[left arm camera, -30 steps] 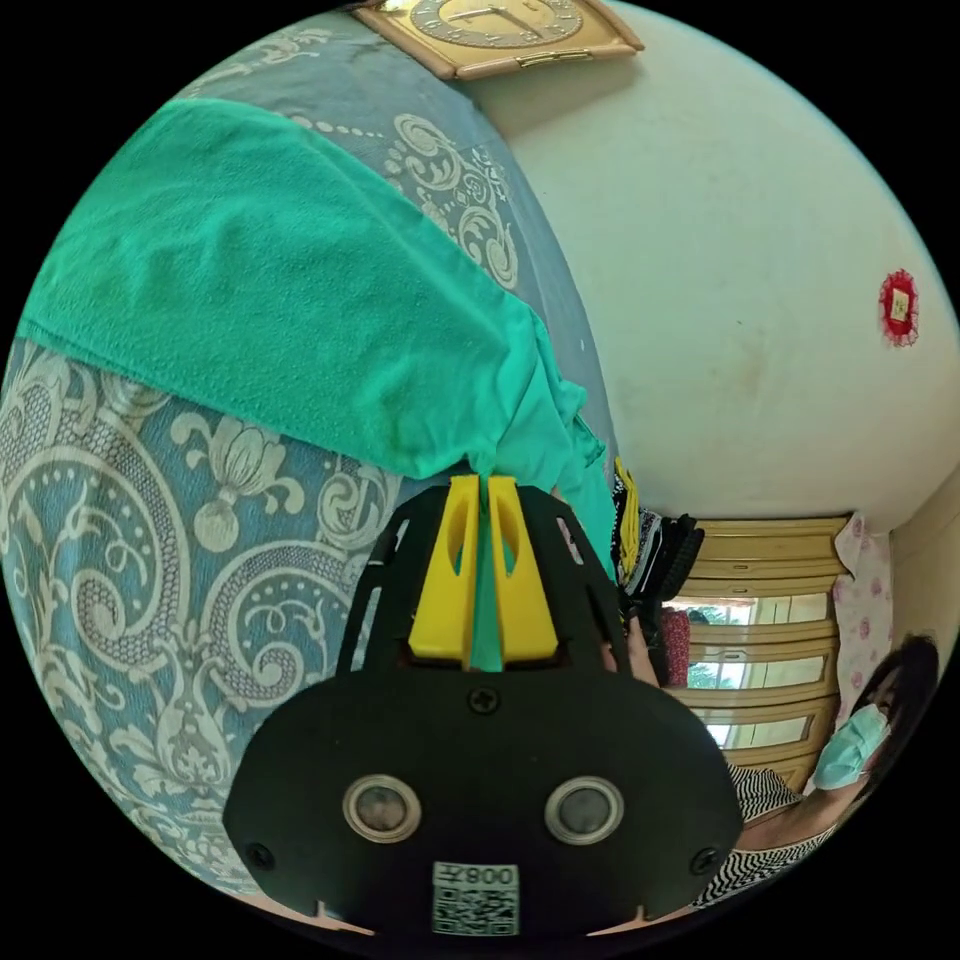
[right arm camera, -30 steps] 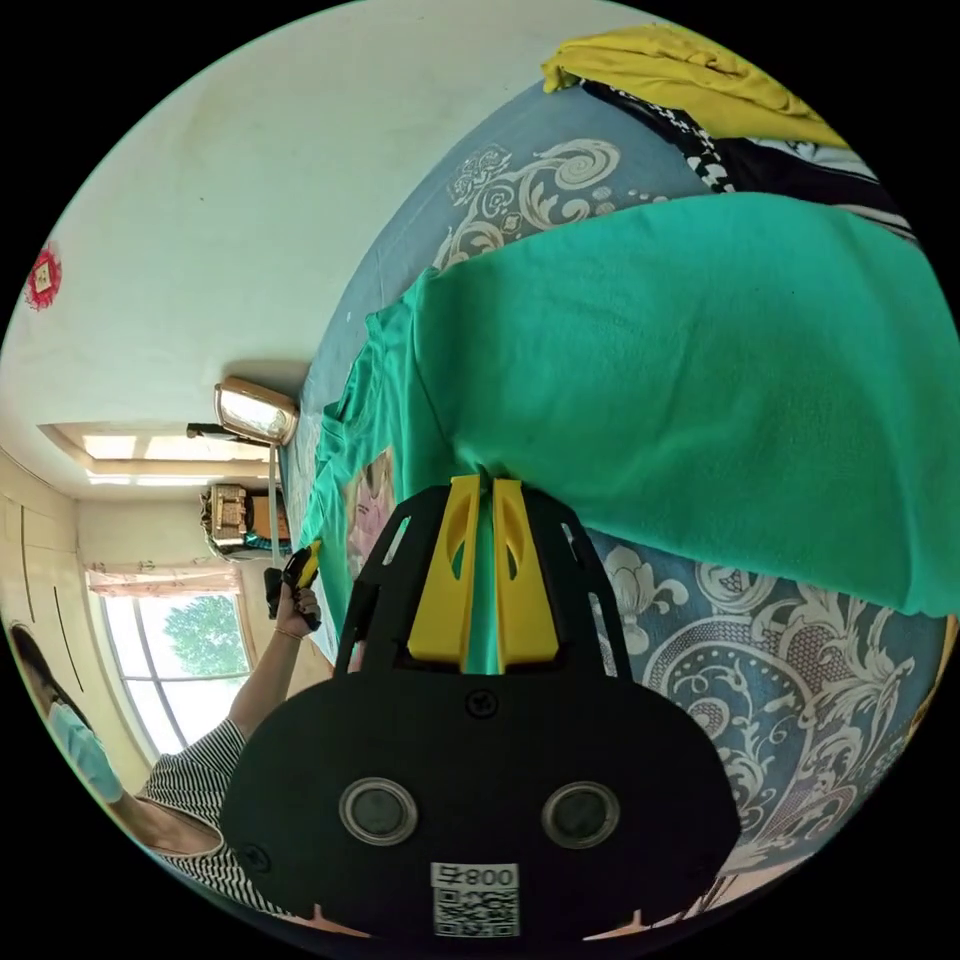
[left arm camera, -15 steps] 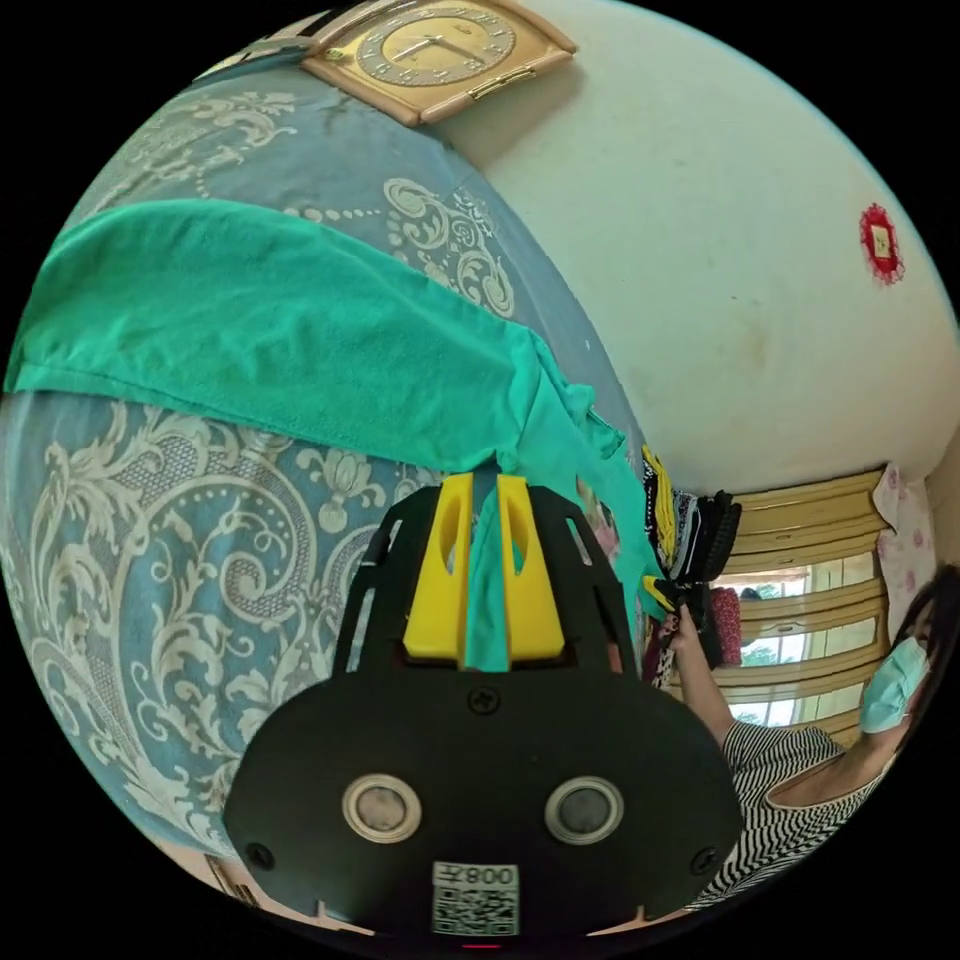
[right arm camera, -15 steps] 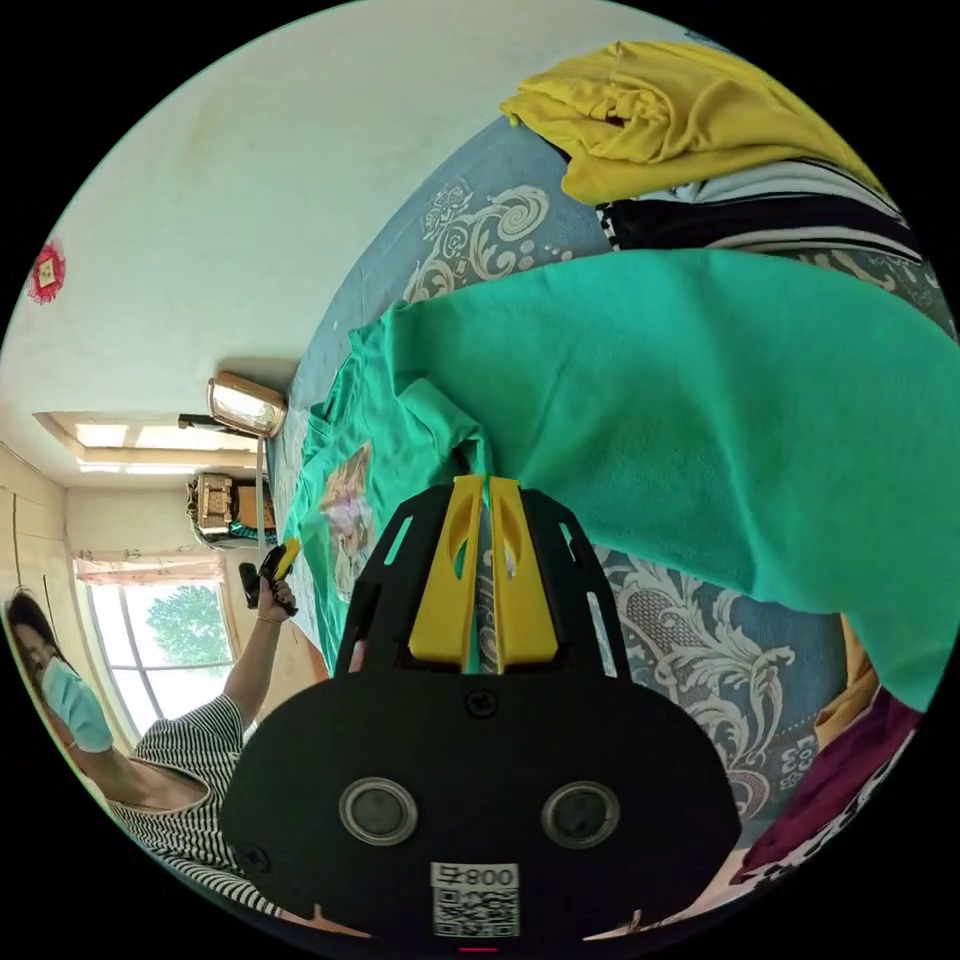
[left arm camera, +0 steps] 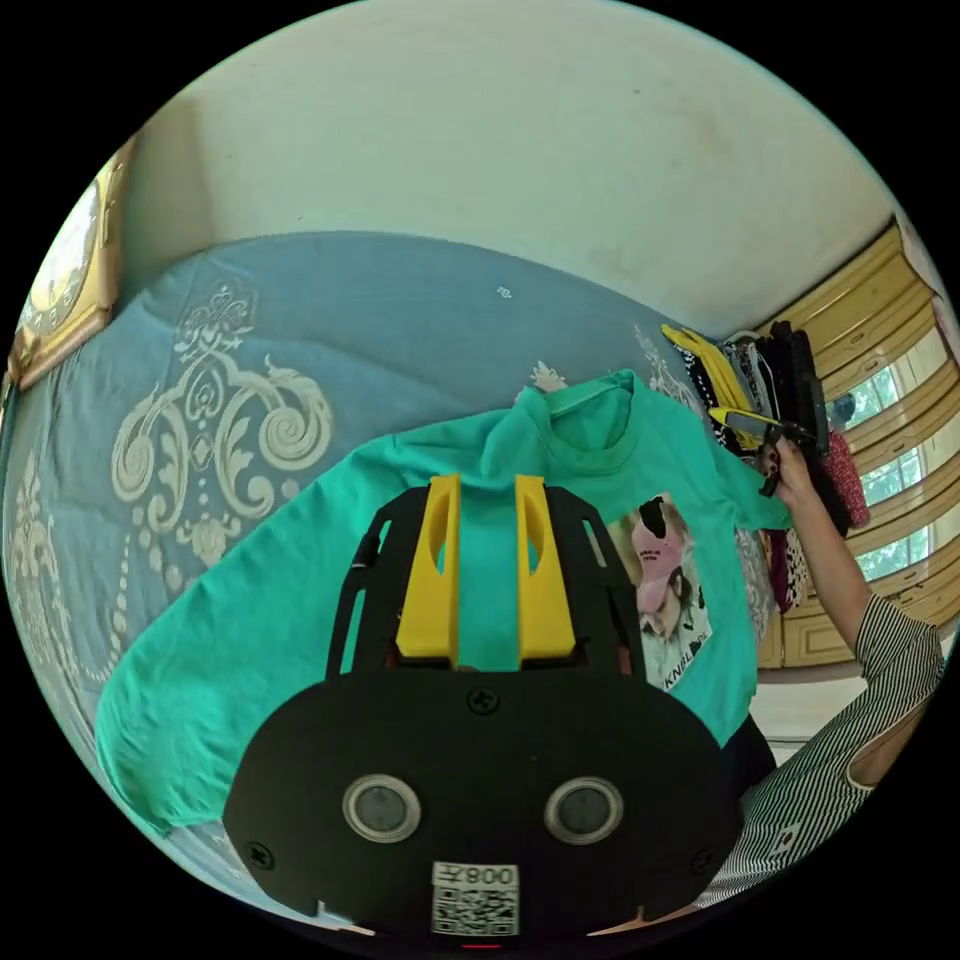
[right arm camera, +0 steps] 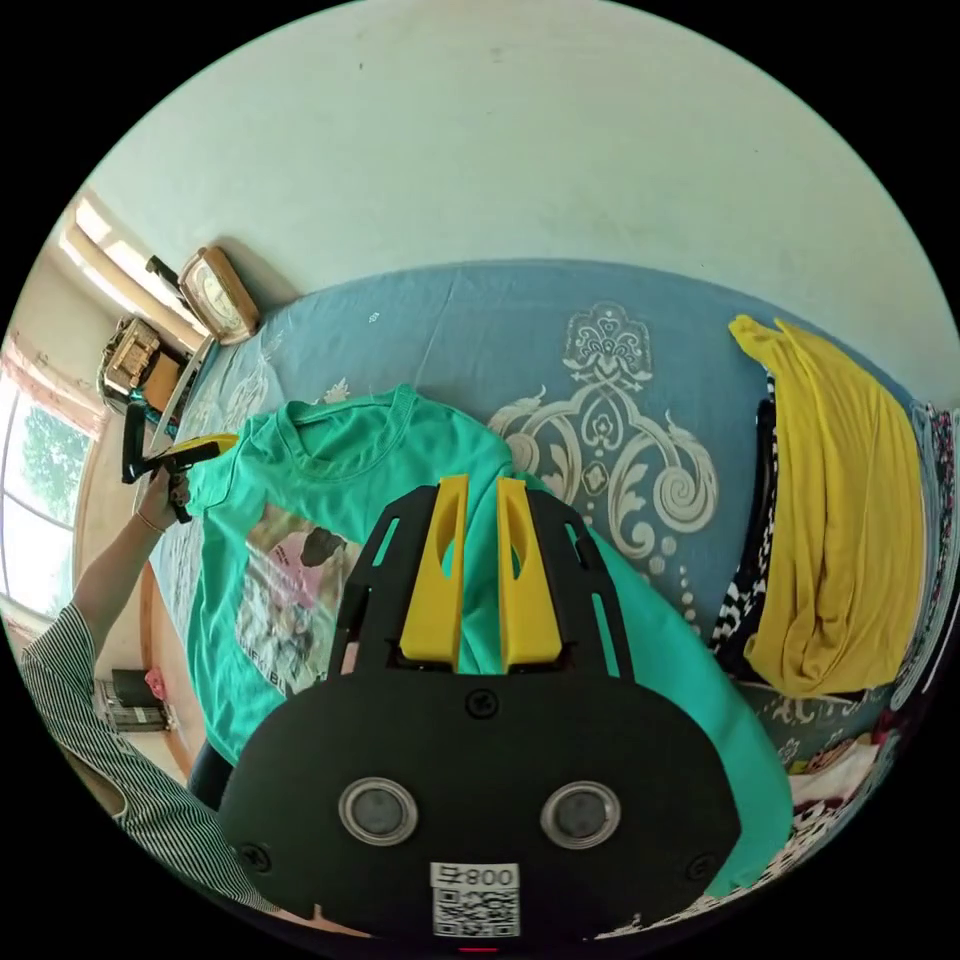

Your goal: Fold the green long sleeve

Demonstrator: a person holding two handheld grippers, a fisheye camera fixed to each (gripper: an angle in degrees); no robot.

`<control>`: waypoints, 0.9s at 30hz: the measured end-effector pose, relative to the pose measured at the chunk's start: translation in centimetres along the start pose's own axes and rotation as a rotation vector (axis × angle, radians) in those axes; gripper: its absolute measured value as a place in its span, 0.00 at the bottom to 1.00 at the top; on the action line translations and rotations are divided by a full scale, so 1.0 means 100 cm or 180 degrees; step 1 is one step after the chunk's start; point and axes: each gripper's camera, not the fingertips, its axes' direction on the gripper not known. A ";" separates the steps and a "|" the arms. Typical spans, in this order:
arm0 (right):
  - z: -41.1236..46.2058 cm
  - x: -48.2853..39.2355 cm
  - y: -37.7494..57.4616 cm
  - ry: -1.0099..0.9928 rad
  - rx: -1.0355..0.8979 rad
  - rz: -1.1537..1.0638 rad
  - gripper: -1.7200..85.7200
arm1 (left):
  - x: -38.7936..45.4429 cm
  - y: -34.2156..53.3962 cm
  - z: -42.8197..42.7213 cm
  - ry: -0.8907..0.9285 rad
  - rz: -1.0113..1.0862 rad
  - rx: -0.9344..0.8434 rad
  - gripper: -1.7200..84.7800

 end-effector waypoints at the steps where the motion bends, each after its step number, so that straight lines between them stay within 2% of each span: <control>1: 0.005 -0.005 -0.009 0.0033 -0.0003 -0.0042 0.09 | 0.005 -0.008 0.006 -0.0044 0.0063 -0.0031 0.11; 5: 0.052 -0.029 -0.056 0.0349 -0.0280 -0.0251 0.09 | 0.026 -0.042 0.046 -0.0359 0.0186 -0.0368 0.08; 8: 0.087 -0.035 -0.069 0.0581 -0.0497 -0.0280 0.07 | 0.039 -0.049 0.046 -0.0446 0.0239 -0.0235 0.05; 14: 0.061 -0.036 -0.075 0.0415 -0.0033 -0.0191 0.03 | 0.066 -0.068 0.013 -0.0526 0.0338 0.0210 0.03; 17: 0.055 -0.029 -0.086 0.0314 0.0053 -0.0123 0.02 | 0.072 -0.085 0.018 -0.0679 0.0318 0.0189 0.03; 21: 0.091 -0.024 -0.102 0.0309 -0.0301 -0.0040 0.03 | 0.068 -0.094 0.049 -0.0815 0.0104 -0.0021 0.03; 24: 0.085 -0.016 -0.107 0.0084 -0.0201 0.0102 0.03 | 0.065 -0.089 0.050 -0.0709 -0.0051 0.0094 0.03; 27: 0.061 -0.025 -0.104 0.0235 0.0089 0.0014 0.05 | 0.067 -0.078 0.035 -0.0429 -0.0041 0.0419 0.03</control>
